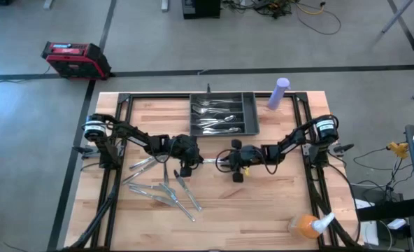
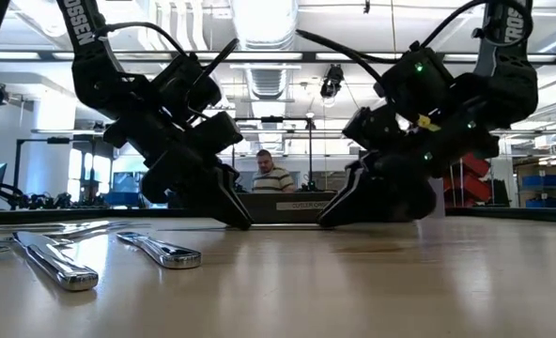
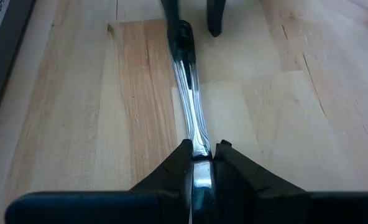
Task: Sort silverware
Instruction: Put the knife into the right compartment of the silverware tray
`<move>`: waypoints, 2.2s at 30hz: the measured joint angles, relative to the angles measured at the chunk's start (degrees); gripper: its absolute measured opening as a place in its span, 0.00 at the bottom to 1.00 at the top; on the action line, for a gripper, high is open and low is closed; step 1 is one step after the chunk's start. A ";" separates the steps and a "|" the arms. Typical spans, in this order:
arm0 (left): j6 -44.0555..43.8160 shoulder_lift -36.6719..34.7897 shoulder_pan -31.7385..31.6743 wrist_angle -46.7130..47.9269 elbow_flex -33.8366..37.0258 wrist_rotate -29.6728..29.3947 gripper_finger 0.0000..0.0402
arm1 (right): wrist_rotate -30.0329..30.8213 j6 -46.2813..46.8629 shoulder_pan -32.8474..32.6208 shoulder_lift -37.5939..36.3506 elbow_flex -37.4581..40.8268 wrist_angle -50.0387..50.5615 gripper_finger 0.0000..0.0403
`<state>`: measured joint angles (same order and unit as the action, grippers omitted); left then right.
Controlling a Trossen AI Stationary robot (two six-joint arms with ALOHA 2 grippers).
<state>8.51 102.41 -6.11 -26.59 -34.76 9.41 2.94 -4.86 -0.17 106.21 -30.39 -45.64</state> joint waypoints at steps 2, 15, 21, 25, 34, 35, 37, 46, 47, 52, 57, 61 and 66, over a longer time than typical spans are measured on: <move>0.00 0.00 0.00 0.00 0.00 0.03 0.13 | -1.25 0.54 0.87 0.22 -0.03 -0.26 0.32; 0.00 -0.15 0.00 -0.31 -0.12 0.11 0.13 | -7.76 3.17 3.85 6.20 -0.52 -3.07 0.35; -0.02 -2.70 0.00 -0.46 -0.81 1.60 0.13 | -7.91 2.89 3.85 9.45 -0.70 -5.63 0.22; -0.02 -6.23 0.02 0.09 -0.76 1.66 0.13 | -7.95 1.43 3.83 9.49 -0.68 -5.69 0.14; -1.45 -5.49 0.02 3.36 -0.68 1.64 0.13 | -2.87 -3.81 1.69 9.49 -0.70 -5.89 0.15; -1.51 -5.00 0.02 3.66 -0.68 1.52 0.13 | -1.72 -4.56 1.22 9.49 -0.76 -5.90 0.15; -1.51 -4.28 0.05 3.69 -0.72 0.44 0.13 | -0.56 -5.90 0.50 9.49 -0.92 -6.11 0.14; -1.96 -4.20 0.00 2.20 -0.81 -0.07 0.13 | -1.15 -4.43 -0.61 9.49 -1.01 -6.28 0.00; -1.94 -4.23 0.00 2.90 -0.81 -0.32 0.13 | -1.47 -4.27 -0.61 9.49 -1.01 -6.28 0.00; -3.70 -10.90 0.02 15.33 -1.09 -4.90 0.13 | -1.44 -2.96 -0.61 9.28 -1.01 -6.50 0.00; -9.48 -19.58 0.29 32.86 -1.07 -8.48 0.13 | -1.44 -2.60 -0.61 9.27 -1.01 -6.57 0.00; -13.14 -22.48 0.44 39.24 0.18 -8.46 0.09 | -1.46 -2.58 -0.61 8.39 -1.01 -6.14 0.00; -13.82 -22.27 0.57 37.32 3.54 -8.30 0.01 | -1.48 -2.43 -0.79 4.02 -0.74 -2.59 0.02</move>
<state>-5.31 80.14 -5.54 10.73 -31.22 1.11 1.46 -7.29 -0.95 110.24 -31.13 -48.23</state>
